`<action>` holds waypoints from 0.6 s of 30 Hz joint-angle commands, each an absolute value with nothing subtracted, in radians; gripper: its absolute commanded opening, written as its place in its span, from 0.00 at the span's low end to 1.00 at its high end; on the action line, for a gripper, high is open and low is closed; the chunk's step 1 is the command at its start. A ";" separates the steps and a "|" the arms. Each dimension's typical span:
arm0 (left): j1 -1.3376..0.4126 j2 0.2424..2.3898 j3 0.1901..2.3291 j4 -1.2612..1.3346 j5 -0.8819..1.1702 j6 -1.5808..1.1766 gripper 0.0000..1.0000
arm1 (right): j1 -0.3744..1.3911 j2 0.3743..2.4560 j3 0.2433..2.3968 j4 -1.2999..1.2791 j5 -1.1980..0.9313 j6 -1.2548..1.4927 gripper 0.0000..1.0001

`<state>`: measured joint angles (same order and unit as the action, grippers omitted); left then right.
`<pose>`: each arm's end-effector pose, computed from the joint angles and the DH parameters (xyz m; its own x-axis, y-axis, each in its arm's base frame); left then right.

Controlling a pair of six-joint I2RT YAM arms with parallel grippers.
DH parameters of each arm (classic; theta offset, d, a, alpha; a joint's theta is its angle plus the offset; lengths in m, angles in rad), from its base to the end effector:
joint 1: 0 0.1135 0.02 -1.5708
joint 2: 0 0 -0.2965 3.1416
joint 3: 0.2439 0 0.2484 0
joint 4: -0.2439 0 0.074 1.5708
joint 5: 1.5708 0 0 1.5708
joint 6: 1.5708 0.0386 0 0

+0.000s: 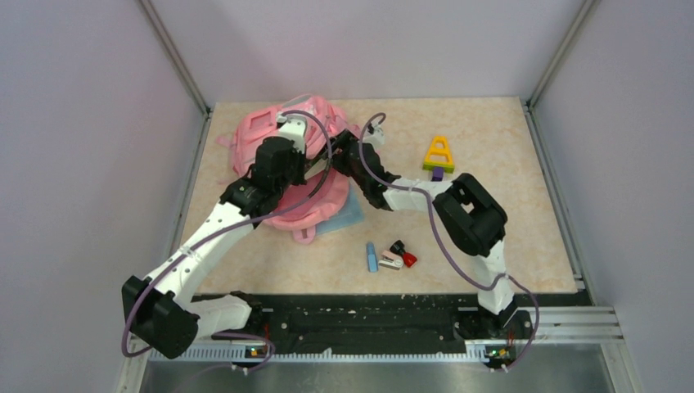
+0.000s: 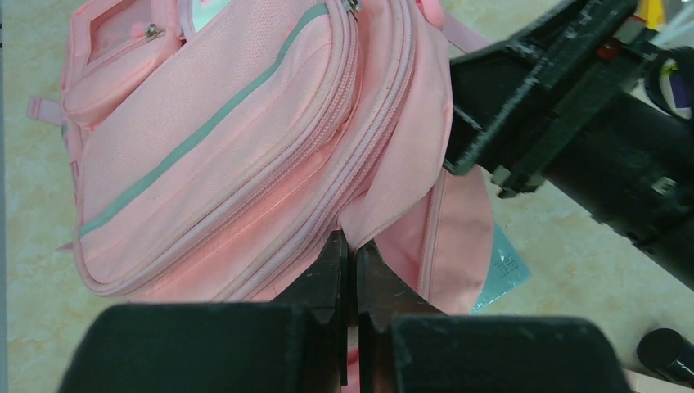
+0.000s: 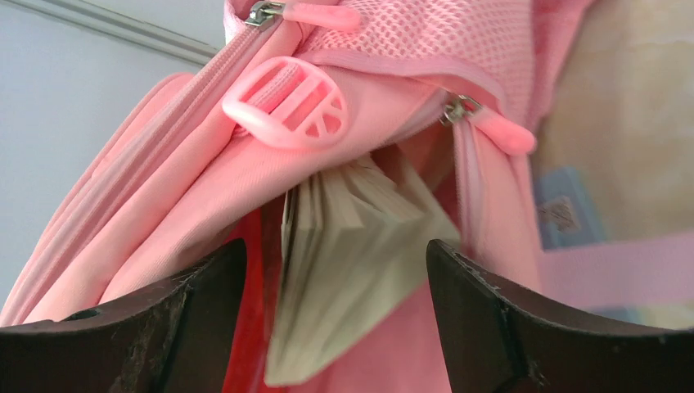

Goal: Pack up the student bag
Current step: Place the book in the student bag.

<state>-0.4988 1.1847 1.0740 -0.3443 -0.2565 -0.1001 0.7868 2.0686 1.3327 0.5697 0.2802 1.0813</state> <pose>0.2282 -0.1132 0.3722 -0.4102 0.1134 -0.9049 0.2227 0.9746 0.0212 0.3536 0.3395 0.2383 -0.4855 0.7143 -0.5041 -0.1263 0.5132 0.8489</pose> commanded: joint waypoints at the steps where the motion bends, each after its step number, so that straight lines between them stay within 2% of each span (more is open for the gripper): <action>1: -0.488 1.137 1.104 -0.242 -0.227 -0.130 0.00 | 0.798 1.902 1.188 0.571 0.312 1.047 0.78; 9: -0.485 1.131 1.097 -0.235 -0.176 -0.129 0.00 | 0.799 1.595 0.870 0.541 0.335 0.947 0.79; 13: -0.487 1.139 1.110 -0.255 -0.099 -0.107 0.00 | 0.790 1.460 0.879 0.355 0.311 0.748 0.87; 14: -0.487 1.144 1.125 -0.273 -0.074 -0.110 0.07 | 0.781 1.439 0.885 0.309 0.283 0.716 0.88; 17: -0.487 1.140 1.181 -0.346 -0.009 -0.169 0.51 | 0.756 1.374 0.877 0.215 0.181 0.640 0.88; 18: -0.487 1.125 1.185 -0.361 0.032 -0.202 0.61 | 0.755 1.352 0.873 0.180 0.163 0.610 0.88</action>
